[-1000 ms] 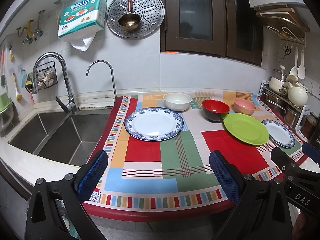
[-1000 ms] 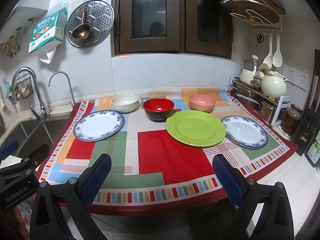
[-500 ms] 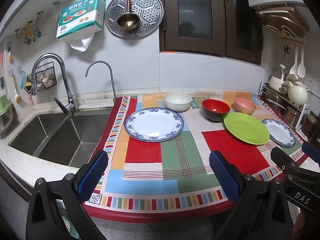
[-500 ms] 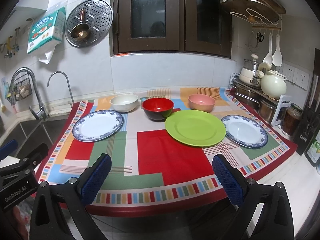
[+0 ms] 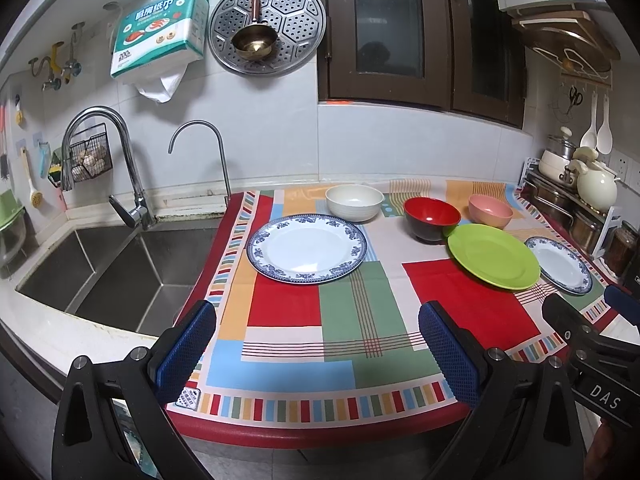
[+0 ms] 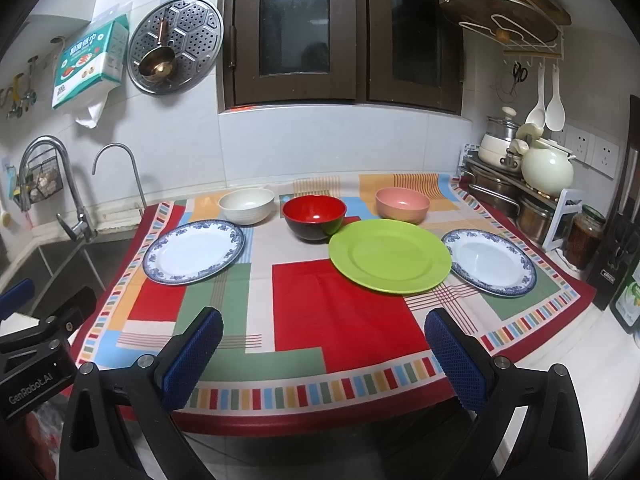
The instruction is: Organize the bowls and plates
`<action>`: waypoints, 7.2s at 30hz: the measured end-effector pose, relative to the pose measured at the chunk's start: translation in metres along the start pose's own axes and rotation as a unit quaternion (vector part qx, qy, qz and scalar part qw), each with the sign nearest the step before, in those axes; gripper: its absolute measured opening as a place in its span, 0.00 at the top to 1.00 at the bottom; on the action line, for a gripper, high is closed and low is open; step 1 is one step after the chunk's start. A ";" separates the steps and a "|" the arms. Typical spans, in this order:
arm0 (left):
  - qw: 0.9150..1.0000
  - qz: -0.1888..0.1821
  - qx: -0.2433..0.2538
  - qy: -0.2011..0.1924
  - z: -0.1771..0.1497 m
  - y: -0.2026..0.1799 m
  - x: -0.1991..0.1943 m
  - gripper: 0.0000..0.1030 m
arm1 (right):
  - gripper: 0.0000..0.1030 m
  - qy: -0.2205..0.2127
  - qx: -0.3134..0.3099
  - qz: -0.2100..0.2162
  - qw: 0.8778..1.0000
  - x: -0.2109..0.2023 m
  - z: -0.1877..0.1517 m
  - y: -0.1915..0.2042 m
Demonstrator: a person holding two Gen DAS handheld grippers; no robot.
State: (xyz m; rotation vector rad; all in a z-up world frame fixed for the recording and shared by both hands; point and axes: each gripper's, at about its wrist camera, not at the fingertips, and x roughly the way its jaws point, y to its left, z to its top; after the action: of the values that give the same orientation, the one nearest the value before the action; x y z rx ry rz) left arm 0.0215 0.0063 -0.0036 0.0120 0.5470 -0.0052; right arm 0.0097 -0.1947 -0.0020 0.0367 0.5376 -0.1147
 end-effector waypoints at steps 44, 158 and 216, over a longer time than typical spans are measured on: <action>0.995 0.082 -0.026 0.042 0.071 0.055 0.139 0.00 | 0.01 0.101 -0.088 0.067 0.989 0.161 0.075 0.067; 0.979 -0.016 -0.020 0.202 0.051 0.089 0.239 0.66 | 0.64 0.208 -0.060 0.047 0.975 0.246 0.060 0.124; 0.966 -0.036 0.026 0.255 0.009 0.062 0.221 0.34 | 0.51 0.276 -0.041 0.024 0.960 0.218 0.002 0.093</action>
State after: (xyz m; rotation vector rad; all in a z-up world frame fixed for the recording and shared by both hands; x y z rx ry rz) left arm 0.2151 0.0681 -0.1098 0.0459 1.0626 -0.0898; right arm 0.2079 -0.1238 -0.1114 -0.0009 1.0986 -0.0329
